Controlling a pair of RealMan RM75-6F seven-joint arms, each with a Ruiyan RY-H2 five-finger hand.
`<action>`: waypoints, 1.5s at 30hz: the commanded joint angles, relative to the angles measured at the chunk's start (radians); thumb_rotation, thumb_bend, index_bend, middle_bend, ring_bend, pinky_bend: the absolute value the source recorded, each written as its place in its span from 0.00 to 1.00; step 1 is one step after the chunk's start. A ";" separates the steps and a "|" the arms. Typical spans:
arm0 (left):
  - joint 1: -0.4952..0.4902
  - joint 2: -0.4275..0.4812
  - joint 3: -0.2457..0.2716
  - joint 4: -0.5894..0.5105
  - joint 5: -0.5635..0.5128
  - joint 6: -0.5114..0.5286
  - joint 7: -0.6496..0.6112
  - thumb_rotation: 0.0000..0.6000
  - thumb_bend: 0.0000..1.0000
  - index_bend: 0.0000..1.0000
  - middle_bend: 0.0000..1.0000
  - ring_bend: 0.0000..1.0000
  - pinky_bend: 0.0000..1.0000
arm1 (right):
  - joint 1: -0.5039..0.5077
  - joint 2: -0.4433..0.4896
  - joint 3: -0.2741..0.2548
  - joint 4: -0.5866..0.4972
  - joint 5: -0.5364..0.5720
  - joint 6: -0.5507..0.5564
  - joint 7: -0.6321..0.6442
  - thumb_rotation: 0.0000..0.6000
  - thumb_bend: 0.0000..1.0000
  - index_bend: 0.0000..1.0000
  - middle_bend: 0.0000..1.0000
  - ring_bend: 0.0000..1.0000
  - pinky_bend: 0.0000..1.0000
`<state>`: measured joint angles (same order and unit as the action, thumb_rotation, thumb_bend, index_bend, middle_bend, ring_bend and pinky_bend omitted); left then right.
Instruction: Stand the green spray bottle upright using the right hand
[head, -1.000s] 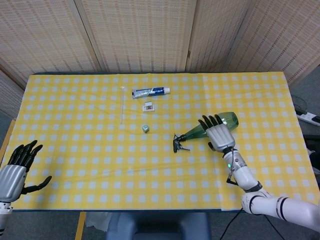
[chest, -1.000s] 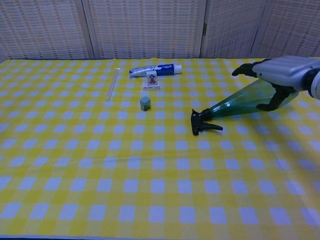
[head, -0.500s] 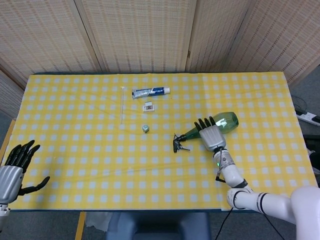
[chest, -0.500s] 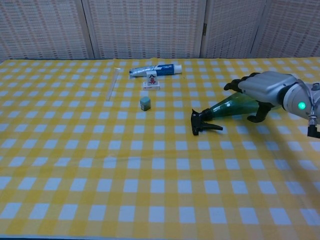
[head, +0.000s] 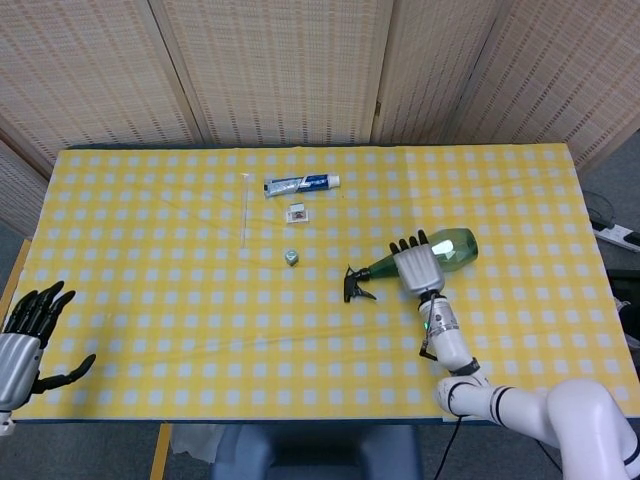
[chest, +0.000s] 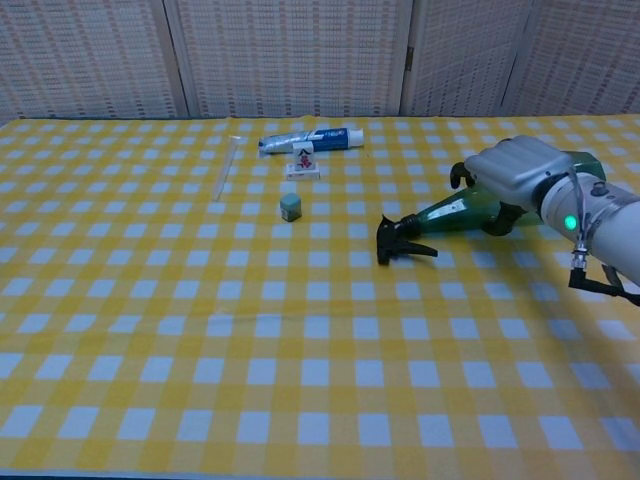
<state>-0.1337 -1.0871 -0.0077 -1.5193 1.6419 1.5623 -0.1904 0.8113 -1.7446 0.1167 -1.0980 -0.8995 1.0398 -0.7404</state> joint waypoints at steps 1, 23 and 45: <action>0.001 0.001 0.000 -0.001 -0.001 0.001 0.000 0.71 0.31 0.00 0.00 0.08 0.00 | -0.013 -0.028 0.007 0.032 -0.067 0.046 0.057 1.00 0.39 0.46 0.44 0.37 0.27; -0.001 0.000 0.003 -0.003 0.002 -0.008 -0.009 0.71 0.31 0.00 0.00 0.09 0.00 | -0.351 0.153 0.247 -0.526 -0.164 0.233 1.230 1.00 0.39 0.55 0.46 0.45 0.36; -0.003 0.005 0.002 -0.010 -0.013 -0.027 -0.005 0.72 0.31 0.00 0.00 0.09 0.00 | -0.414 -0.024 0.179 -0.122 -0.396 0.211 1.693 1.00 0.39 0.43 0.38 0.40 0.36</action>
<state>-0.1370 -1.0822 -0.0055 -1.5284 1.6292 1.5357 -0.1965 0.4015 -1.7613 0.3038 -1.2312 -1.2819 1.2384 0.9471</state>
